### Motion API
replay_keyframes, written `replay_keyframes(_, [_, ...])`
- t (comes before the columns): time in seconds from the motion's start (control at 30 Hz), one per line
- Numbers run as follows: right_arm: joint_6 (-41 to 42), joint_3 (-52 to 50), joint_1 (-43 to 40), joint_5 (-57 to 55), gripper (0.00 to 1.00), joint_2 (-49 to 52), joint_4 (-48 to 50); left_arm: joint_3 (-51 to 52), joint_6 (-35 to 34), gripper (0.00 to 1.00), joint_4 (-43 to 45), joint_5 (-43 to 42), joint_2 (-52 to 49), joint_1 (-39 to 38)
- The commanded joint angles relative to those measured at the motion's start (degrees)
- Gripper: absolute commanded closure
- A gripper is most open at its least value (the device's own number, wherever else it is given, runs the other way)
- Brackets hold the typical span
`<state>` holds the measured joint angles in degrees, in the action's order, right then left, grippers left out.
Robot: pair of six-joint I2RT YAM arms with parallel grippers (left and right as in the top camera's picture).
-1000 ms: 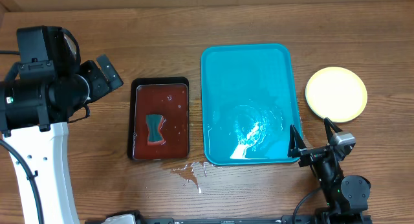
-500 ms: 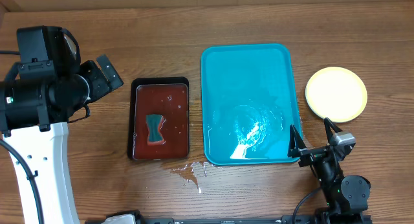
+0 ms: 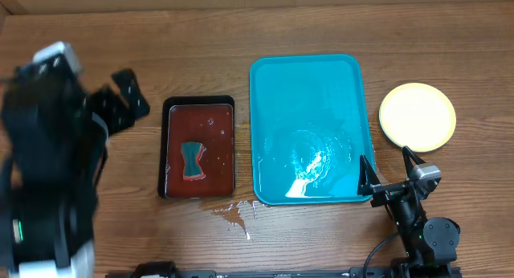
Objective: Clean dirty plates on tray and stack at the side
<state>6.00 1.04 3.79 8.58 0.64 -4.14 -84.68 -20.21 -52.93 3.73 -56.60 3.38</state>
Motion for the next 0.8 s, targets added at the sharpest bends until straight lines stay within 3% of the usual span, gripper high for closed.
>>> replay_keyframes(0.0, [-0.07,-0.57,-0.17,0.00,0.00,-0.35,0.20,11.98,3.45,0.00,7.54,0.46,8.44,-0.13])
replay_keyframes(0.13, [-0.04,-0.57,-0.17,0.00,0.00,-0.35,0.20,28.17,3.52,0.00,20.83,-1.03,18.82,-0.13])
replay_keyframes(0.33, [-0.07,-0.57,-0.17,0.00,0.00,-0.35,0.20,49.18,3.52,0.00,33.09,-4.63,33.90,-0.13])
replay_keyframes(0.63, [-0.07,-0.57,-0.17,0.00,0.00,-0.35,0.20,69.29,3.98,0.00,36.65,-4.66,56.74,-0.02])
replay_keyframes(0.77, [-0.07,-0.57,-0.17,0.00,0.00,-0.35,0.20,72.37,4.63,0.00,38.23,-4.83,56.30,-0.02])
